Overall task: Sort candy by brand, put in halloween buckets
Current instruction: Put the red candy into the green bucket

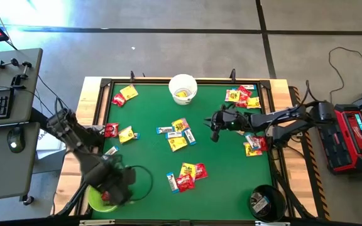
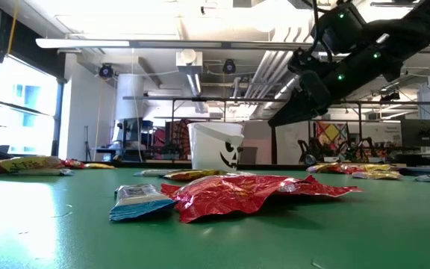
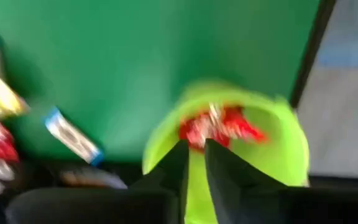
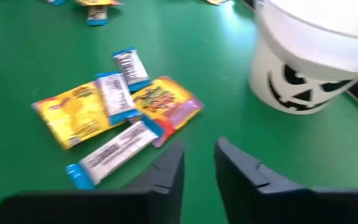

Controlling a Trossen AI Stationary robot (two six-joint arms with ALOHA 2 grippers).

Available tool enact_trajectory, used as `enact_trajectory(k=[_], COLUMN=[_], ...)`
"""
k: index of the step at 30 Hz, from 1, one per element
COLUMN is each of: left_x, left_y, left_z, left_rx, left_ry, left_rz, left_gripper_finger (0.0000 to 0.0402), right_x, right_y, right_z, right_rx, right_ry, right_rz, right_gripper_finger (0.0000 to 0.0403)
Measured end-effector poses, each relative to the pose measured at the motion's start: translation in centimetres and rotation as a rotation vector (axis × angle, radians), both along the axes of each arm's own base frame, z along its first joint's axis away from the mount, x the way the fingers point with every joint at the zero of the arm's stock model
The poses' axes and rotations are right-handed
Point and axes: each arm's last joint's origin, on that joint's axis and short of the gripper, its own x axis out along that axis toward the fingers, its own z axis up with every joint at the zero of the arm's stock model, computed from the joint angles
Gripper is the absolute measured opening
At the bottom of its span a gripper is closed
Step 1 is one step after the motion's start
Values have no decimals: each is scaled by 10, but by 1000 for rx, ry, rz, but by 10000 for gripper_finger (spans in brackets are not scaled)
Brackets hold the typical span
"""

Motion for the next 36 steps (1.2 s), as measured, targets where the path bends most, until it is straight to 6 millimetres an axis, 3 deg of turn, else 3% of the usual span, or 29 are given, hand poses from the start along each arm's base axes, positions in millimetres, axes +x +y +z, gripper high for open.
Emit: enact_trajectory(k=[4, 10, 14, 24, 30, 36], left_x=[33, 93, 123, 173, 189, 199], left_y=[29, 82, 104, 102, 106, 102], left_z=[0, -3, -22, -99, -104, -104], left_rx=[5, -32, -81, -221, -259, -244], left_ry=[-82, -281, -290, -227, -337, -426], left_rz=[-137, -284, -348, -469, -476, -419], left_gripper_finger=[4, 1, 8, 92, 136, 152], right_x=[1, 1, 0, -2, -1, -2], right_y=[10, 26, 34, 41, 40, 40], right_z=[0, -2, -3, -5, -5, -5], right_rx=[0, 21, 19, 25, 18, 18], right_ry=[2, 11, 24, 38, 40, 40], right_rz=[42, 70, 51, 36, 38, 38], right_gripper_finger=[8, 13, 3, 1, 0, 0])
